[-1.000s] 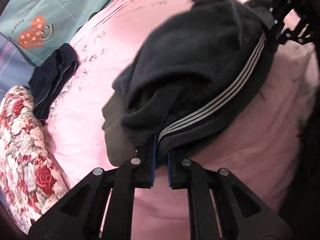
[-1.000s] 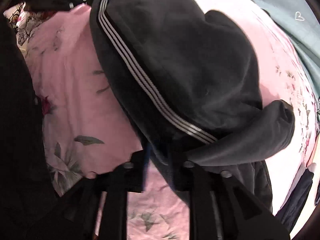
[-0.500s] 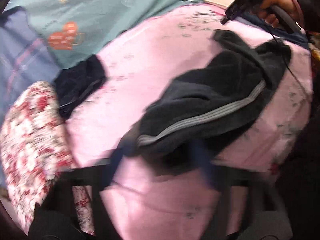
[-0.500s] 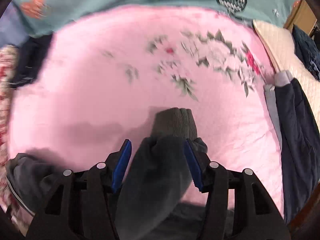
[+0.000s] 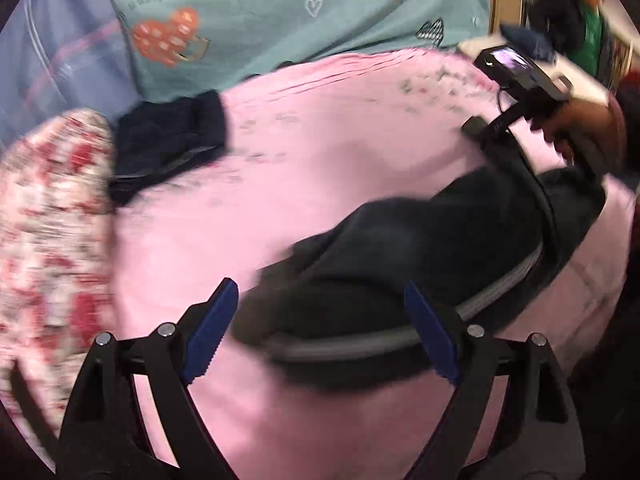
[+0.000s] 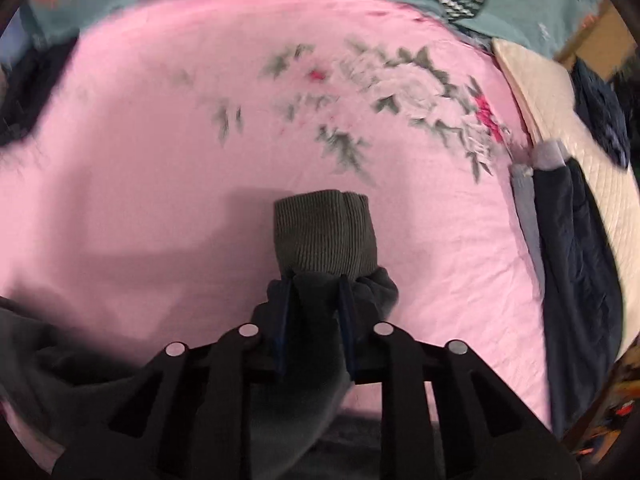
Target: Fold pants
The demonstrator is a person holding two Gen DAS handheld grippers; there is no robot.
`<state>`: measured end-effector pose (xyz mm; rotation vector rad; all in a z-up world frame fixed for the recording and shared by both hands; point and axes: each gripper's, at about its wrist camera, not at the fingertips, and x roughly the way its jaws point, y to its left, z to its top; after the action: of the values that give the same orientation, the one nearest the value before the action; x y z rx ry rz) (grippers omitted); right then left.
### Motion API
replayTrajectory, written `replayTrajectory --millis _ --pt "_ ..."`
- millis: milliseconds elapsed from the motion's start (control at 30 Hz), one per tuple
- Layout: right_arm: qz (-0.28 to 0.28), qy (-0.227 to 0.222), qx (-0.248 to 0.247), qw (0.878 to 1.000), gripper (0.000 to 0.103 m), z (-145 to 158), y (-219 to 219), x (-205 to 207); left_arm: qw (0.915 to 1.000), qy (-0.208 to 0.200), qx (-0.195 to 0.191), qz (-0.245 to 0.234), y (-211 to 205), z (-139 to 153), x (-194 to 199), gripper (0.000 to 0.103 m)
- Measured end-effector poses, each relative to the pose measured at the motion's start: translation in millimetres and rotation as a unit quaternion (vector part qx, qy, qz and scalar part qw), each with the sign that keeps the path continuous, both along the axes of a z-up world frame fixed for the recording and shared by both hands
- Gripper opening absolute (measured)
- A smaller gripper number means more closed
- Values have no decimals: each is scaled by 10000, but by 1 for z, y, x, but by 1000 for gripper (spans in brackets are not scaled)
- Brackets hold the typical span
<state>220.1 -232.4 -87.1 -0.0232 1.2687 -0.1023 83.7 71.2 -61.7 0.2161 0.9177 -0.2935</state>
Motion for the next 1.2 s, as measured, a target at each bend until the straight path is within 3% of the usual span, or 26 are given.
replayTrajectory --millis 67,100,167,233,333,400,433,500,533,567,667,800,867,933,1000,1067,1133,1200 --pt "-309 -520 763 9952 19 39 -30 -26 9994 242 -256 -32 -14 -13 12 86" --pt "-556 -962 1345 9847 19 64 -56 -52 9988 337 -353 -24 -18 -18 16 86" --pt "-815 -1514 1989 9648 19 86 -86 -92 9976 478 -495 -3 -24 -25 17 86" --pt "-1112 -2156 2493 9376 19 89 -125 -148 9974 550 -466 -12 -29 -32 15 86" --pt "-2013 -1796 2363 9335 21 42 -170 -204 9971 665 -345 -135 -40 -41 10 86" --pt "-2844 -1009 1714 9378 29 0 -194 -234 9971 711 -214 -182 -46 -45 1 86" --pt "-3192 -655 1534 9329 29 -12 -203 -247 9967 769 -176 -211 -49 -47 -1 86" --pt "-3581 -755 1981 9093 34 -12 -212 -272 9962 828 -129 -216 -50 -45 -3 86" --pt "-3634 -908 2175 9013 50 -5 -211 -277 9961 852 -123 -215 -51 -44 -5 86" --pt "-3612 -1022 2258 8989 56 1 -207 -278 9960 866 -127 -207 -50 -43 -5 86" --pt "-3151 -1519 2548 9015 61 27 -186 -258 9950 971 -111 -186 -51 -44 -6 86" --pt "-2928 -1328 2420 9155 61 23 -167 -212 9946 1017 1 -216 -58 -46 -8 86" --pt "-2786 -1149 2249 9266 20 15 -161 -191 9948 990 19 -235 -62 -46 -10 86" --pt "-2568 -1165 2105 9361 18 21 -158 -181 9952 950 50 -210 -64 -46 -11 86" --pt "-2375 -1539 2211 9333 17 42 -161 -196 9950 982 48 -188 -64 -46 -11 86" --pt "-2472 -1810 2332 9229 17 57 -166 -217 9952 959 35 -179 -63 -42 -12 86" --pt "-2723 -1802 2286 9171 17 46 -177 -239 9955 925 -17 -206 -63 -38 -14 86" --pt "-2924 -1463 2331 9158 17 15 -186 -247 9954 914 -37 -276 -64 -37 -17 86"
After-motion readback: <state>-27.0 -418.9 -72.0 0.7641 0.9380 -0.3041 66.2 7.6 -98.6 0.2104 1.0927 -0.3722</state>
